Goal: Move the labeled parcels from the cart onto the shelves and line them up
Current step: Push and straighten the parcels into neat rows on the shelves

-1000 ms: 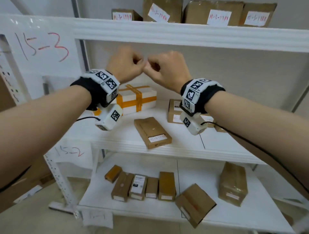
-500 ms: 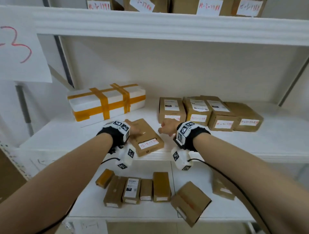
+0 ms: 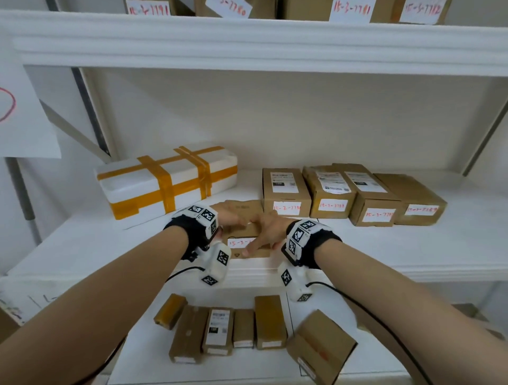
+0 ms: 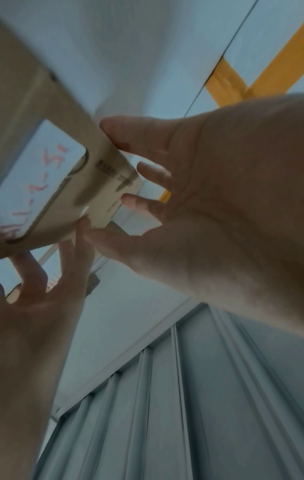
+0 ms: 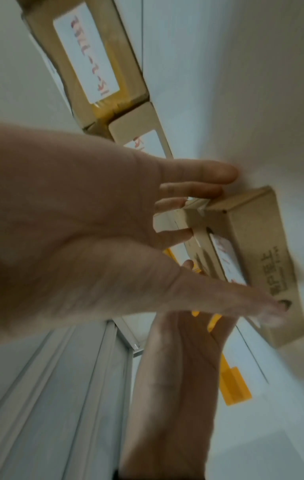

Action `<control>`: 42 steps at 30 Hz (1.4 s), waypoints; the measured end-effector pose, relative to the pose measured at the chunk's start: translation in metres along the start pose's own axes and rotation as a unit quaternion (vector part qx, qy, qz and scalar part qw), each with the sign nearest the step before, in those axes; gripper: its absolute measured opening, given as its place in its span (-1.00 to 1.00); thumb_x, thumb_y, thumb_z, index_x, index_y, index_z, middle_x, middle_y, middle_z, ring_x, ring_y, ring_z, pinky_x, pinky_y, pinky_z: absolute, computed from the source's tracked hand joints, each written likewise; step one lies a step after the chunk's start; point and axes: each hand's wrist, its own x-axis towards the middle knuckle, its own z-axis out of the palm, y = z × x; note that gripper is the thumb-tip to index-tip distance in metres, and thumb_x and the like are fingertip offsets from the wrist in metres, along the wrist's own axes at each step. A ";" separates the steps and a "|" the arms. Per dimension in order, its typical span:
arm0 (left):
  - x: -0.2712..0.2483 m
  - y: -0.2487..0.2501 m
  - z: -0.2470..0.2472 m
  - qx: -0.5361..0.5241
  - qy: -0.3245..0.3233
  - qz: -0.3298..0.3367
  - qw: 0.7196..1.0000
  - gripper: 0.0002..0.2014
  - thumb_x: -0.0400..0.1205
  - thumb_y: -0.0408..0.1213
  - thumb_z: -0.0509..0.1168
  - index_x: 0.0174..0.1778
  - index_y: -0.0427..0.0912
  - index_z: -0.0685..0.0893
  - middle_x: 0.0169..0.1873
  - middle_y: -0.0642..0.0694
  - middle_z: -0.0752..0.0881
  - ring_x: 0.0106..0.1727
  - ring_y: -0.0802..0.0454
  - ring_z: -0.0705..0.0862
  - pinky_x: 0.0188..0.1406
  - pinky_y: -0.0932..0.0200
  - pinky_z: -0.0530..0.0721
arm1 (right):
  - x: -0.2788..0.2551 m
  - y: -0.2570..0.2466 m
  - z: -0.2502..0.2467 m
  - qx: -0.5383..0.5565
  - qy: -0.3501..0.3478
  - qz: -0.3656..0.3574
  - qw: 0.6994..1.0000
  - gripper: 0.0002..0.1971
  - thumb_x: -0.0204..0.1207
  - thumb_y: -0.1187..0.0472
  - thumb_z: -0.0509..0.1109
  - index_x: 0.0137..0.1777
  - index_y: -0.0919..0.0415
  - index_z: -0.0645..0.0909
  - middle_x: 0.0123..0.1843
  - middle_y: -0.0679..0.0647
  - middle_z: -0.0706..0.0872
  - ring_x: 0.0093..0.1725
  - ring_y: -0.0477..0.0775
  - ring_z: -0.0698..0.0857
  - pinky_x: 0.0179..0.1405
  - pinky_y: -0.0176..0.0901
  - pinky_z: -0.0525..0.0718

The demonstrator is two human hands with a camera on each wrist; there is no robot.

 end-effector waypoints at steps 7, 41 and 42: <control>0.028 -0.002 -0.018 0.304 -0.085 0.052 0.947 -0.10 0.06 0.26 0.64 0.37 0.33 0.50 0.32 0.28 0.50 0.37 0.08 0.54 0.38 0.08 0.54 | 0.028 -0.010 -0.003 -0.103 0.074 0.015 0.992 -0.19 0.20 -0.07 0.75 0.44 0.13 0.56 0.46 0.12 0.41 0.29 0.21 0.63 0.32 0.08 0.69; 0.123 0.044 0.003 0.362 -0.040 0.100 0.926 0.06 0.24 -0.09 0.70 0.63 0.04 0.29 0.57 -0.11 0.36 0.48 -0.14 0.46 0.36 0.10 0.52 | 0.018 0.112 -0.105 -0.190 0.419 -0.017 0.888 -0.69 0.57 0.31 0.28 0.28 0.14 0.63 0.26 0.20 0.65 0.35 0.33 0.57 0.36 0.12 0.45; 0.125 0.046 0.004 0.364 -0.039 0.096 0.926 0.04 0.27 -0.11 0.69 0.64 0.03 0.28 0.57 -0.11 0.36 0.49 -0.14 0.45 0.36 0.11 0.50 | 0.011 0.123 -0.111 -0.184 0.439 -0.009 0.880 -0.68 0.55 0.34 0.26 0.27 0.14 0.63 0.22 0.20 0.65 0.28 0.32 0.59 0.28 0.11 0.47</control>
